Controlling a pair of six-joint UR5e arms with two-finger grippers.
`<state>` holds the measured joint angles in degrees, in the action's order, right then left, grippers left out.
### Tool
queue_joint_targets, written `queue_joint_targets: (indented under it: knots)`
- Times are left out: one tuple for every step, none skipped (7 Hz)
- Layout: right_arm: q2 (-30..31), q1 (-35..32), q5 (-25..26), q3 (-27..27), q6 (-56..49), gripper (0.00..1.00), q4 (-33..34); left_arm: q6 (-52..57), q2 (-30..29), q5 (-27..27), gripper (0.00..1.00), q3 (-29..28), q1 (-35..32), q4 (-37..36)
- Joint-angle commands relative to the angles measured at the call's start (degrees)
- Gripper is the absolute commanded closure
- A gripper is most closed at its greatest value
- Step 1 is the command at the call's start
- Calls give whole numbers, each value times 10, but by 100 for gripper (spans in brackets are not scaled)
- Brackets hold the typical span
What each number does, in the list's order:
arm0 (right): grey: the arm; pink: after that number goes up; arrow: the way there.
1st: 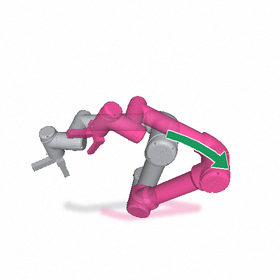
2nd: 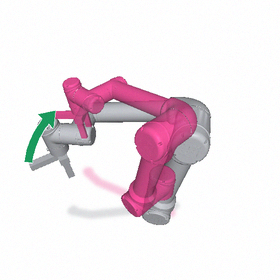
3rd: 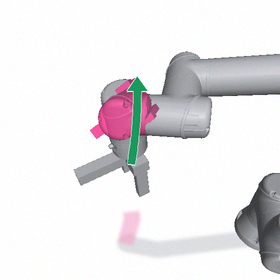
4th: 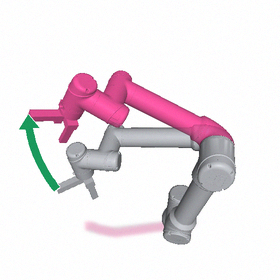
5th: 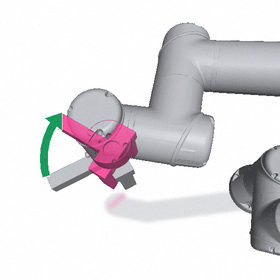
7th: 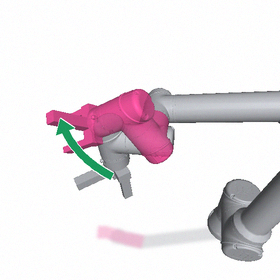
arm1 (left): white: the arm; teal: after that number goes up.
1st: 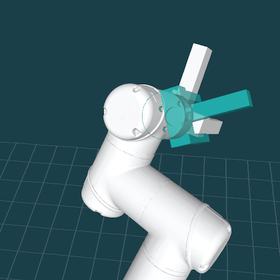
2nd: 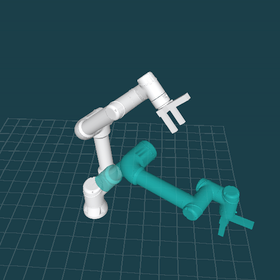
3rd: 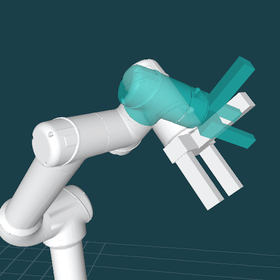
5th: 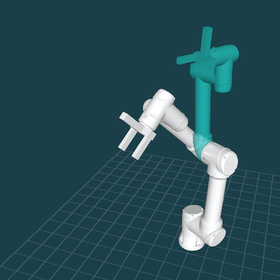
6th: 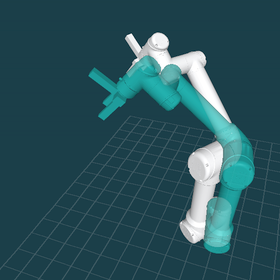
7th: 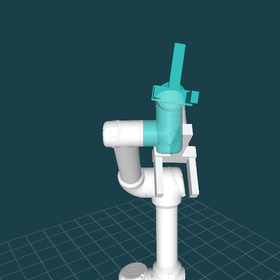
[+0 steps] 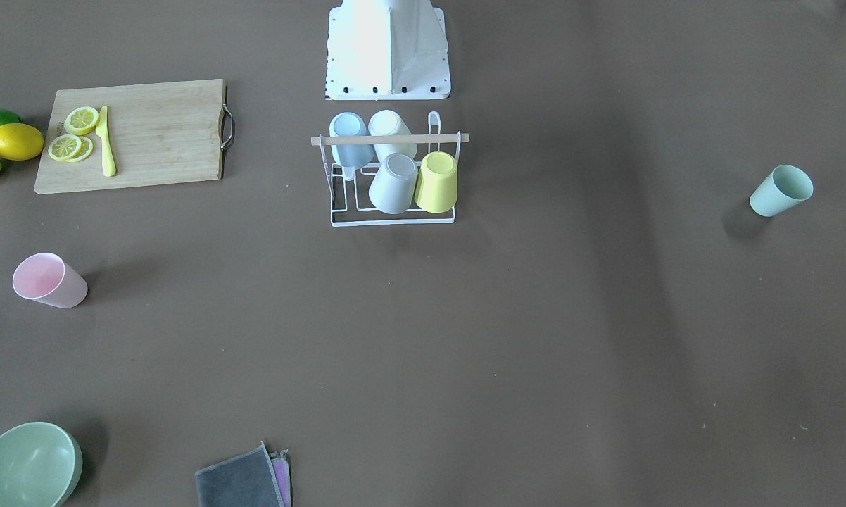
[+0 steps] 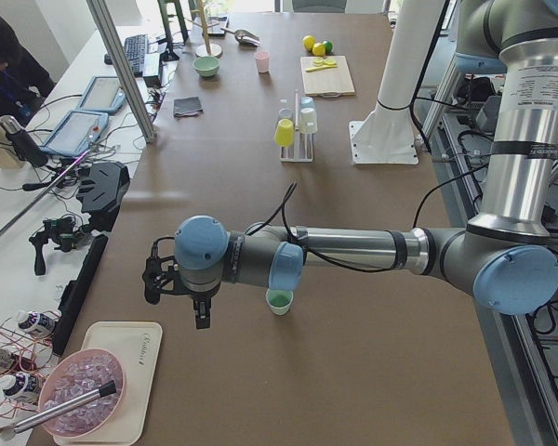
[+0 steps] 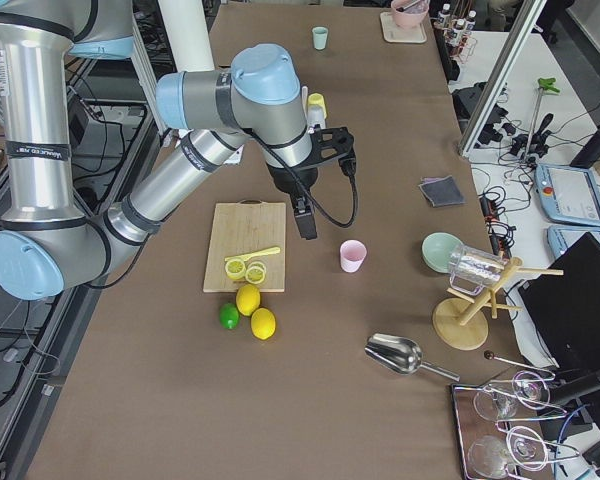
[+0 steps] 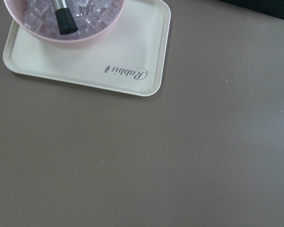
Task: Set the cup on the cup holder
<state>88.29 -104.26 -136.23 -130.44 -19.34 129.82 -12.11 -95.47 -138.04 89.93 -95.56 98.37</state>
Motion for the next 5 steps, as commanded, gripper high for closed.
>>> queue_joint_targets:
  knots:
    - [-19, 4, 9, 15, 3, 0, 7, 8, 9, 122, 3, 72, 78, -15]
    - [-20, -11, 12, 14, 2, 0, 7, 12, 10, 157, 3, 107, 96, -66]
    - [-26, -5, 11, 15, 4, 0, 7, 47, 10, 170, 3, 125, 102, -85]
    - [-39, 1, 13, 19, 4, 0, 7, 55, 11, 171, 4, 134, 103, -86]
    - [-44, 5, 14, 28, 4, 0, 7, 75, 16, 171, 3, 143, 104, -85]
